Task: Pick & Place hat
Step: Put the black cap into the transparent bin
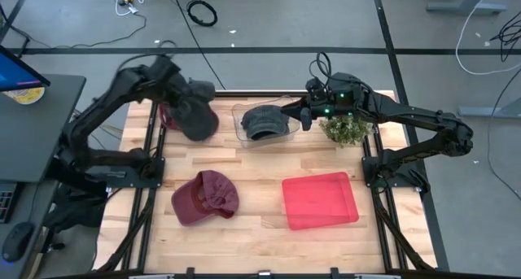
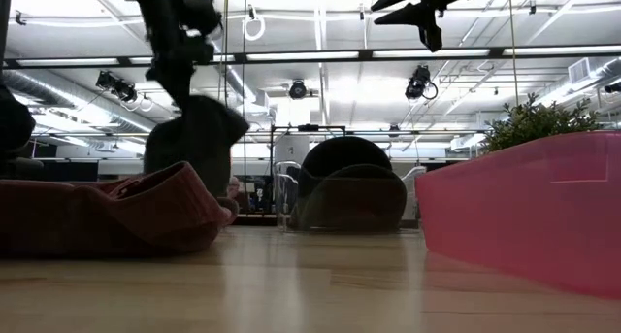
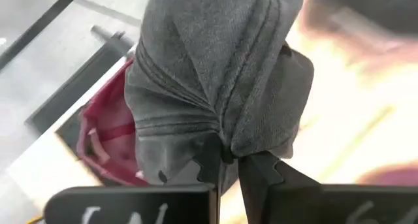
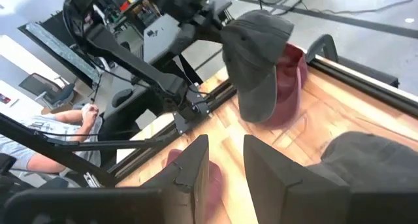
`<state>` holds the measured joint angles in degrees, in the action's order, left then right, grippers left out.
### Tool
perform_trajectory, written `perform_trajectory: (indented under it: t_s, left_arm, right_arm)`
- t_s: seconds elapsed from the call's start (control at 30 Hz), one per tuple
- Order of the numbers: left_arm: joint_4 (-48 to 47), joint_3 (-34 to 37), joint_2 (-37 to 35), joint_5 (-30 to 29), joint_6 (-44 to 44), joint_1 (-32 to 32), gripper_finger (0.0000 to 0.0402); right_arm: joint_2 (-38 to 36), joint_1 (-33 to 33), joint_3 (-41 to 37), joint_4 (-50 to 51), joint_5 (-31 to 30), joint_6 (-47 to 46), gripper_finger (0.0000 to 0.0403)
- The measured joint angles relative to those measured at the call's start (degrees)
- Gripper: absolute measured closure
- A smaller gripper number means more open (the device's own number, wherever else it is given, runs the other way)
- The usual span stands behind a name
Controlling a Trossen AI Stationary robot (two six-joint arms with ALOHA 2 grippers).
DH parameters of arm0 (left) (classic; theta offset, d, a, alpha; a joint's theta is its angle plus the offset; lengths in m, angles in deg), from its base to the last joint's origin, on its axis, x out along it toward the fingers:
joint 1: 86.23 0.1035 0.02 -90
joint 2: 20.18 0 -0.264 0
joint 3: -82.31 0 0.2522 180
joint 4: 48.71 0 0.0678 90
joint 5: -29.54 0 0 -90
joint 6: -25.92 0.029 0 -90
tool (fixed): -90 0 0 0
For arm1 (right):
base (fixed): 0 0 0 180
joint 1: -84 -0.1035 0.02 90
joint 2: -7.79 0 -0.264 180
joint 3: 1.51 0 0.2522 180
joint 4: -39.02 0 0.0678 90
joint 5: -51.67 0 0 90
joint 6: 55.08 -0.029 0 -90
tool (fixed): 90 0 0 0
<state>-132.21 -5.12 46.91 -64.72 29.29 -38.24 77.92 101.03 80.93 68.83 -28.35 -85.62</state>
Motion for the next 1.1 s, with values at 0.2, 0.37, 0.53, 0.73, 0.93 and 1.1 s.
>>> perform_trajectory:
  t_s: [0.2, 0.37, 0.53, 0.73, 0.93, 1.1]
  left_arm:
    - [1.19, -3.01, -6.31, 10.22, -7.44, 0.0, 0.0371]
    - [4.67, -3.32, -9.76, 17.94, -12.73, -0.02, 0.0371]
    - [6.96, -3.32, -11.34, 23.28, -16.43, 0.0, 0.0371]
    - [9.42, -3.32, -11.71, 29.43, -23.22, -0.02, 0.0371]
    - [9.49, -3.32, -11.71, 29.6, -30.06, -0.02, 0.0371]
    - [9.49, -3.32, -11.71, 36.72, -34.45, 0.0, 0.0371]
  right_arm:
    - [0.0, 0.0, 0.0, -0.97, 0.07, 1.06, 0.0286]
    - [0.01, 0.0, 0.0, -2.78, 2.48, 1.51, 0.0247]
    - [1.38, -0.83, 0.0, -8.15, 5.57, 1.43, 0.0191]
    - [4.77, -1.97, 0.0, -10.86, 3.98, 0.91, 0.0124]
    - [8.04, -3.12, 0.0, -10.91, 4.0, -0.62, 0.0096]
    - [9.68, -4.65, 0.0, -10.82, 4.61, -2.11, 0.0096]
